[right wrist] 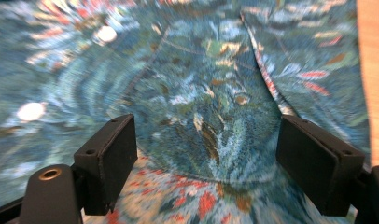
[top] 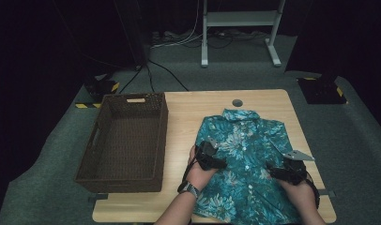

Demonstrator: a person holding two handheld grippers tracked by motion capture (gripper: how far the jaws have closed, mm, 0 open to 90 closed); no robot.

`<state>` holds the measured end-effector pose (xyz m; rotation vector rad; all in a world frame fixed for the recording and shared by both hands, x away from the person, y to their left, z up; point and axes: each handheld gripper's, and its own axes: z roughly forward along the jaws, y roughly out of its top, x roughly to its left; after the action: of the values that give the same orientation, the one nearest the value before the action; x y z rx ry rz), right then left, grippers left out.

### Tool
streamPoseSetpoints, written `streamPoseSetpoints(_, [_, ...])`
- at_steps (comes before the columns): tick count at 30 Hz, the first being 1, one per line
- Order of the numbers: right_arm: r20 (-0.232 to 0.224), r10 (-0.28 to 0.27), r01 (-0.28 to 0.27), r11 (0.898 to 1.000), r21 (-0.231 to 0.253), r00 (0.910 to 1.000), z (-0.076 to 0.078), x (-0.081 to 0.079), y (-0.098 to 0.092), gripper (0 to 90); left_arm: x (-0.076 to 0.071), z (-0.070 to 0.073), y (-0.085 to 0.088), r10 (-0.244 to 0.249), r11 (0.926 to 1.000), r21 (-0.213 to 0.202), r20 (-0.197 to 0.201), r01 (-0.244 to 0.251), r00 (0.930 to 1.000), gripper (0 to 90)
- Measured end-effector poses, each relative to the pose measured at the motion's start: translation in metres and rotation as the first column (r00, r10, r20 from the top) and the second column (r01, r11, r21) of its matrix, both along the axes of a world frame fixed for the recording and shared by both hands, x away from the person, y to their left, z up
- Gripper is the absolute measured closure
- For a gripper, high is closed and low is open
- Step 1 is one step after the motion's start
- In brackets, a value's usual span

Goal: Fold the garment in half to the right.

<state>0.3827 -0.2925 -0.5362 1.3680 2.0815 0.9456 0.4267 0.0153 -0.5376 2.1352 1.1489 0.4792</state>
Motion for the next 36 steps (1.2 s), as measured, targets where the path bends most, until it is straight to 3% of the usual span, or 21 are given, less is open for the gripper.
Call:
streamPoseSetpoints(3, [-0.009,0.001,-0.001,1.000,-0.025,1.0000,-0.003,0.001,0.003,20.5,-0.003,-0.001,0.000,0.003,0.9999,-0.011,0.009,-0.002,1.0000,8.5])
streamPoseSetpoints(7, [-0.022,0.011,-0.011,1.000,-0.016,0.9997,-0.003,-0.007,0.004,20.0,-0.015,-0.004,0.001,-0.006,0.9996,-0.028,0.028,0.007,0.9996,8.4])
streamPoseSetpoints(15, [-0.026,0.031,-0.032,0.999,-0.014,0.9992,-0.003,-0.035,0.005,19.4,-0.047,-0.004,0.004,-0.019,0.9994,-0.028,0.028,0.020,0.9994,8.1])
streamPoseSetpoints(16, [-0.026,0.036,-0.037,0.999,-0.016,0.9990,-0.003,-0.040,0.005,19.2,-0.058,-0.004,0.006,-0.018,0.9995,-0.027,0.025,0.019,0.9995,8.1])
streamPoseSetpoints(18, [-0.026,0.045,-0.046,0.999,-0.017,0.9986,-0.004,-0.055,0.008,18.9,-0.065,-0.004,0.008,-0.017,0.9996,-0.021,0.022,0.017,0.9996,7.2])
streamPoseSetpoints(20, [-0.026,0.049,-0.050,0.999,-0.018,0.9985,-0.004,-0.061,0.010,18.9,-0.071,-0.001,0.010,-0.011,0.9999,-0.001,-0.006,0.011,0.9999,5.8])
streamPoseSetpoints(24, [-0.028,0.045,-0.046,0.999,-0.014,0.9986,-0.004,-0.061,0.010,19.0,-0.069,0.005,0.015,-0.020,0.9998,-0.010,-0.035,0.019,0.9992,7.0])
streamPoseSetpoints(25, [-0.028,0.044,-0.045,0.999,-0.013,0.9986,-0.004,-0.060,0.010,19.0,-0.066,0.013,0.019,-0.012,0.9991,-0.041,-0.035,0.010,0.9993,7.0])
streamPoseSetpoints(30, [-0.025,0.044,-0.044,0.999,-0.017,0.9987,-0.004,-0.060,0.010,19.2,-0.049,0.034,0.025,-0.005,0.9986,-0.053,0.013,0.006,0.9999,7.7])
streamPoseSetpoints(33, [-0.025,0.044,-0.044,0.999,-0.017,0.9987,-0.004,-0.060,0.010,19.2,-0.046,0.036,0.026,-0.002,0.9982,-0.059,0.025,0.003,0.9997,11.1])
streamPoseSetpoints(34, [-0.025,0.044,-0.044,0.999,-0.017,0.9987,-0.004,-0.060,0.010,19.2,-0.033,0.042,0.031,0.028,0.9974,-0.067,0.052,-0.025,0.9982,11.1])
streamPoseSetpoints(35, [-0.025,0.047,-0.047,0.999,-0.017,0.9986,-0.004,-0.061,0.010,19.2,-0.028,0.043,0.033,0.038,0.9973,-0.065,0.060,-0.034,0.9975,17.3])
streamPoseSetpoints(36, [-0.025,0.048,-0.048,0.999,-0.017,0.9985,-0.004,-0.061,0.010,19.2,-0.021,0.043,0.034,0.044,0.9984,-0.038,0.073,-0.042,0.9963,19.6])
